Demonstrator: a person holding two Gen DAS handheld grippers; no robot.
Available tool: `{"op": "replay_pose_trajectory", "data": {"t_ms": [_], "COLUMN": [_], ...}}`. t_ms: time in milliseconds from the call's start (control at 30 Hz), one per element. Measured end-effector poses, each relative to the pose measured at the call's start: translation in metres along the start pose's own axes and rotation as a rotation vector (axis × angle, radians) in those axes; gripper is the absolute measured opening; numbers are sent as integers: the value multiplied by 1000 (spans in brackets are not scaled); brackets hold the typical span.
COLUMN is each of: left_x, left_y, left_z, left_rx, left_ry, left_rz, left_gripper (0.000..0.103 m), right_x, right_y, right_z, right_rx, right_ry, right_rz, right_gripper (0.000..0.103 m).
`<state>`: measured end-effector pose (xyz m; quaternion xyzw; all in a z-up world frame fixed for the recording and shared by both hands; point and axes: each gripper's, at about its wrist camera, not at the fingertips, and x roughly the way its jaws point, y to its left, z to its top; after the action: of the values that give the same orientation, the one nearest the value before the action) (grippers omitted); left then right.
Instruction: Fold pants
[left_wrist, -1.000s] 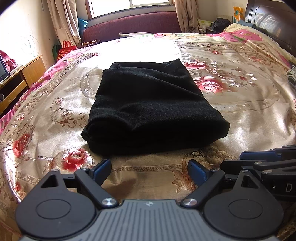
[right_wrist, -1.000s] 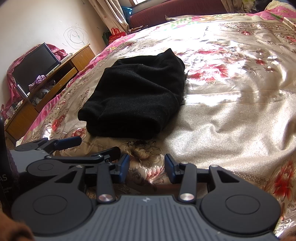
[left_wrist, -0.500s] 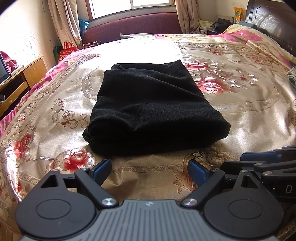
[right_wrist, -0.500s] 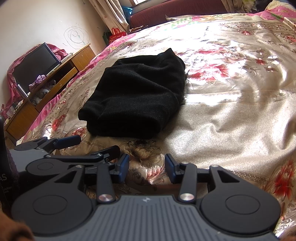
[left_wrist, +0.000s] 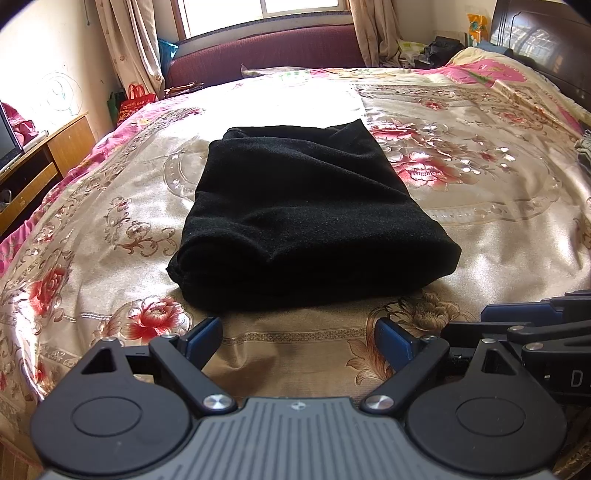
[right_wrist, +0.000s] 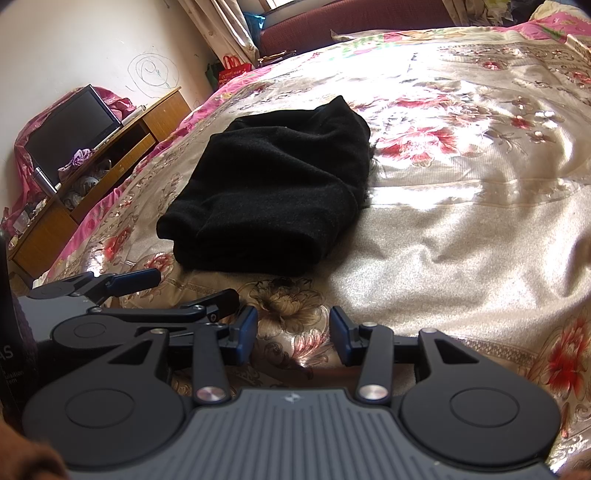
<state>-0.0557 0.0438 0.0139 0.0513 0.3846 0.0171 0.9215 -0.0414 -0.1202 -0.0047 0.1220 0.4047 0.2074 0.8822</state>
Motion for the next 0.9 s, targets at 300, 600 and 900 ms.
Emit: {"op": "replay_pose_trajectory", "data": {"t_ms": [300,600,900], "left_x": [-1,-1,-2], "left_y": [-1,-2,-2], "left_z": [-1,-1,-1], "left_rx": [2,4,6], "left_ry": [-2,-5,-7], "left_rz": [4,8,12], "left_gripper": [102,102,102], "right_x": [0,0,0], "right_y": [0,0,1], "right_z": [0,0,-1], "right_rx": [-1,-1,-5], "right_ry": [1,0,0], "right_rz": [1,0,0], "right_gripper": [44,45,45]}}
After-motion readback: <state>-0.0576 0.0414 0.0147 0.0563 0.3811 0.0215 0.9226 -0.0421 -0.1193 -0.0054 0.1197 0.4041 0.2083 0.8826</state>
